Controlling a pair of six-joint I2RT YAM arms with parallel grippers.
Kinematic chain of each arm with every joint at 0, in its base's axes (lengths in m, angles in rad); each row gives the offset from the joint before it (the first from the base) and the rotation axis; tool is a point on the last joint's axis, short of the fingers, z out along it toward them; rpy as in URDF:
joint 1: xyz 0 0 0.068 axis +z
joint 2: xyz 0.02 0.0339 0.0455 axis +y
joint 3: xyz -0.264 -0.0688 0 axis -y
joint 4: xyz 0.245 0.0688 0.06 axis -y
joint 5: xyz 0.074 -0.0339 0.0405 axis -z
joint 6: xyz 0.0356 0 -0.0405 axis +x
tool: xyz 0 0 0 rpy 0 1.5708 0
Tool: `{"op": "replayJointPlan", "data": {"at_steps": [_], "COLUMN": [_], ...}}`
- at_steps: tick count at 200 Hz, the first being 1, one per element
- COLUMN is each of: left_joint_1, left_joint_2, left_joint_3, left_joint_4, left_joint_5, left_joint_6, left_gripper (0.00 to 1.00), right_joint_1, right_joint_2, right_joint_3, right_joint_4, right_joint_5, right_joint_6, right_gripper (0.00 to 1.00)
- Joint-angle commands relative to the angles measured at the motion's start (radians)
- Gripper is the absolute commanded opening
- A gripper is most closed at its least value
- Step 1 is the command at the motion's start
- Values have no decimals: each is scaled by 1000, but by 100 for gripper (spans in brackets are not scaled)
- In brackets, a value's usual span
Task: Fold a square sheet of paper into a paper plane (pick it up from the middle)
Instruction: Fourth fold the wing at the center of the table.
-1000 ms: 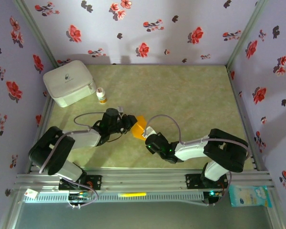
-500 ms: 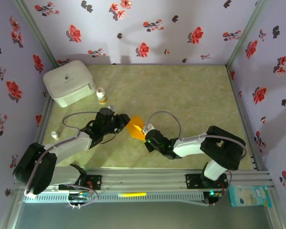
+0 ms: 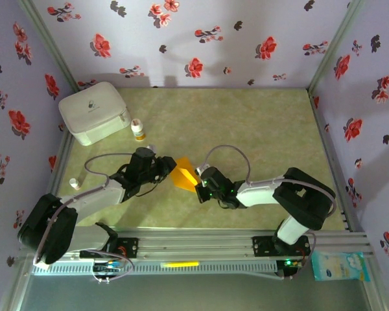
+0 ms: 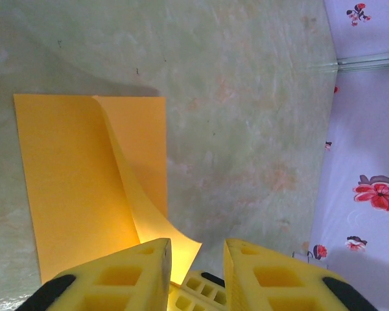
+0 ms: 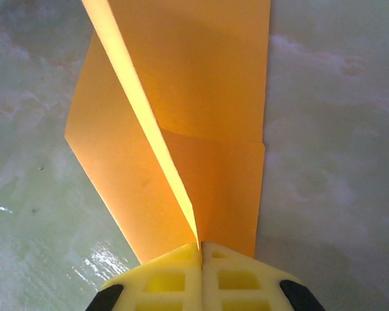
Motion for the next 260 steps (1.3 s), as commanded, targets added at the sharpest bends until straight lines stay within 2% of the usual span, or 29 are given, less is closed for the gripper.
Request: {"op": "replayJointPlan", "data": {"at_steps": [1,36,88,109,173,260], "left_joint_1": [7,7,7,7,7,5], "left_joint_2": [15,37,112,156,241,303], "left_joint_3": [-16,-19,-17,-14,5,19], "left_joint_4": [30,62,162,214,293,345], "left_joint_5": [12,36,105,135,148,185], "left_joint_6": [21,26,38,35,15,18], "left_gripper": [27,25,10,8,3,2], "right_joint_1": [-19,-50,-89,-105,-129,-141], "right_joint_2": [14,19,52,72,58,44], "right_joint_3": [27,47,116,132,63,-16], "right_joint_4": [-33,-56,-159,-179,-53,63], "right_joint_5": [-68,-145,-248,-284,-314,-310], "right_joint_6": [61,106,178,215,318,380], "right_gripper": [6,6,6,6,6,5]}}
